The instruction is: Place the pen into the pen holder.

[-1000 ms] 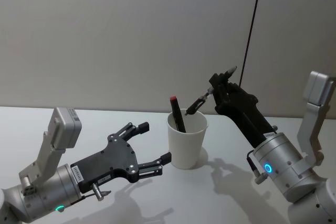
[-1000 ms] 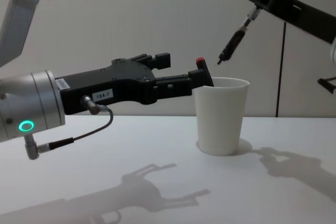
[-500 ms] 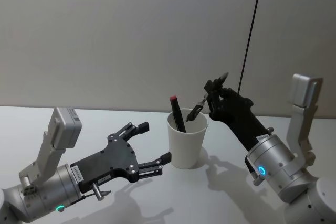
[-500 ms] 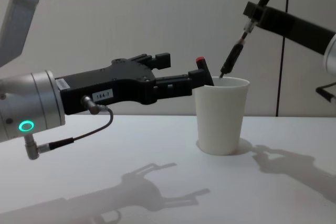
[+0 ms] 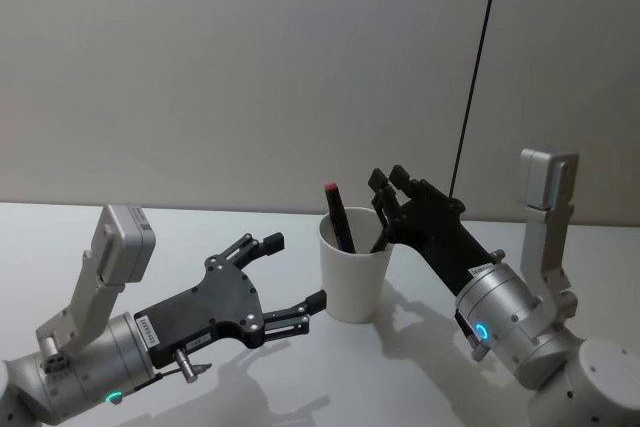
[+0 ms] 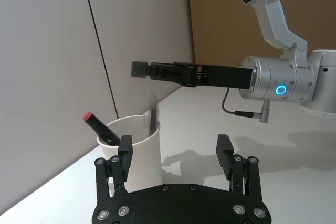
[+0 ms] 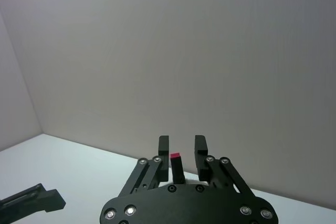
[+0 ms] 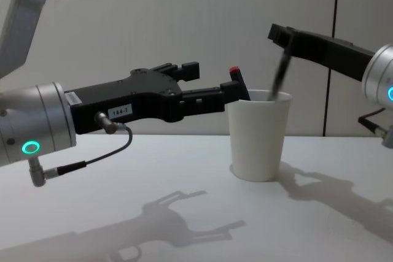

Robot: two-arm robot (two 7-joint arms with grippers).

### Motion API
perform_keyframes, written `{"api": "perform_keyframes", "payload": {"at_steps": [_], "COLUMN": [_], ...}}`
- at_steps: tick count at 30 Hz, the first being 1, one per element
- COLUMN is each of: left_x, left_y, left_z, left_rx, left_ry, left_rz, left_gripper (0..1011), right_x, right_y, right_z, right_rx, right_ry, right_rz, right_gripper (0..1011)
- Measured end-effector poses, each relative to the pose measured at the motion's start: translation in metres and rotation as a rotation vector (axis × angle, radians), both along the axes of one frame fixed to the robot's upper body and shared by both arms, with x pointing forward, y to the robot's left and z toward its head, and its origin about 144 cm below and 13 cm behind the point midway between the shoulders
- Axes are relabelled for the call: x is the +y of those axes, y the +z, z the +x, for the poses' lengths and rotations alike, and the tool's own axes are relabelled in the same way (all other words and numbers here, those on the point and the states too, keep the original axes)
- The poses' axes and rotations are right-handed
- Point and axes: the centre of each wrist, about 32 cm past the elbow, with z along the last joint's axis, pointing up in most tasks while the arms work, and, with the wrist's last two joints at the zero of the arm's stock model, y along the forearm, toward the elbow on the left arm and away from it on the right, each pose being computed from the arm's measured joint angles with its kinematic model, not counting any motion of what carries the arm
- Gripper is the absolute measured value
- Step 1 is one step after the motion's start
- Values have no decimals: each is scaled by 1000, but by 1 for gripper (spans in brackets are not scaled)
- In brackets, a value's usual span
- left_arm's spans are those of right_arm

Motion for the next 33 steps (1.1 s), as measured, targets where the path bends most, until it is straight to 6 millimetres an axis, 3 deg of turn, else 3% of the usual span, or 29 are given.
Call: {"api": "perform_keyframes", "payload": {"at_steps": [22, 26, 33], "left_x": [0, 0, 0], "left_y": [0, 0, 0], "left_z": [0, 0, 0], "left_rx": [0, 0, 0], "left_ry": [0, 0, 0], "left_rz": [0, 0, 0], "left_gripper": [1003, 1003, 1003], "right_x": [2, 0, -7], "right_y": [-2, -1, 2], "right_z": [0, -4, -12], "right_rx": [10, 5, 3], "right_ry": [-4, -6, -16], "right_rz": [-20, -7, 15], "right_gripper": [932, 1001, 1001]}}
